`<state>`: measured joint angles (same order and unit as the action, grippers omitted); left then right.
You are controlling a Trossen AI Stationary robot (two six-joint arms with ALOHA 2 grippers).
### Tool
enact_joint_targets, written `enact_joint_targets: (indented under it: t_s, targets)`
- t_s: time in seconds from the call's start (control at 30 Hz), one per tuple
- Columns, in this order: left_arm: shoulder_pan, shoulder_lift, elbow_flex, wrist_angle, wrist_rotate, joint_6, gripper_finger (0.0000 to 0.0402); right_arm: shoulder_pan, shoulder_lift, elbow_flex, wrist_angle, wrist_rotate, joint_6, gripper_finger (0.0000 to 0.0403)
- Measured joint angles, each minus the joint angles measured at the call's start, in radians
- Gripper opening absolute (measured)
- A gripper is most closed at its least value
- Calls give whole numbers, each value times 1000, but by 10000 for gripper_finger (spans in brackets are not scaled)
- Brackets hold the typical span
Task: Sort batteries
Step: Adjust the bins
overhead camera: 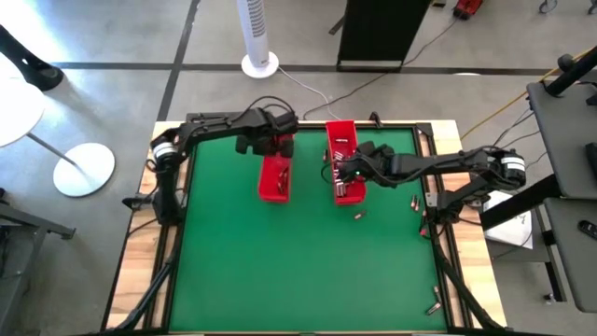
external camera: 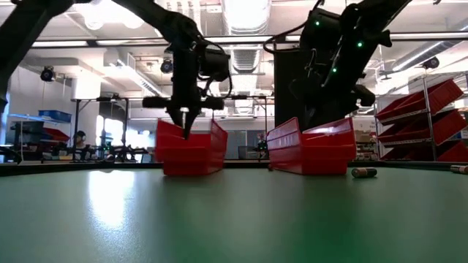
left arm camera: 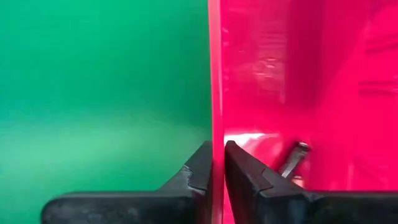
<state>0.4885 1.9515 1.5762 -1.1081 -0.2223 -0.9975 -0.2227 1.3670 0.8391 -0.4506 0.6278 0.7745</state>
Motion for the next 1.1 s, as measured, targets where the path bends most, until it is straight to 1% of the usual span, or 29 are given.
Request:
enact_joint_targets:
  t_s: [0.07,0.17,0.33,0.43,0.6,0.77,0.93,1.1]
  targets:
    - [4,-30,-55,84,44,-29,25,-5,-2,0,1,0,-7,272]
    - [10,-71,-113,139,80,-55,34,-6,-6,0,25,1,-26,284]
    - [21,-116,-155,103,61,-85,47,-17,-5,0,67,0,-68,300]
    - [21,-144,-157,114,55,-90,57,-55,8,1,102,-5,-86,305]
    - [22,-181,-101,120,44,-2,76,-142,45,1,110,-52,-76,300]
    - [22,-257,-51,123,-60,165,97,-210,87,1,138,-54,-49,285]
    - [23,-360,-80,126,-115,241,111,-279,123,1,150,-56,-33,274]
    - [20,-466,-155,194,-133,353,113,-297,120,2,69,-35,-16,270]
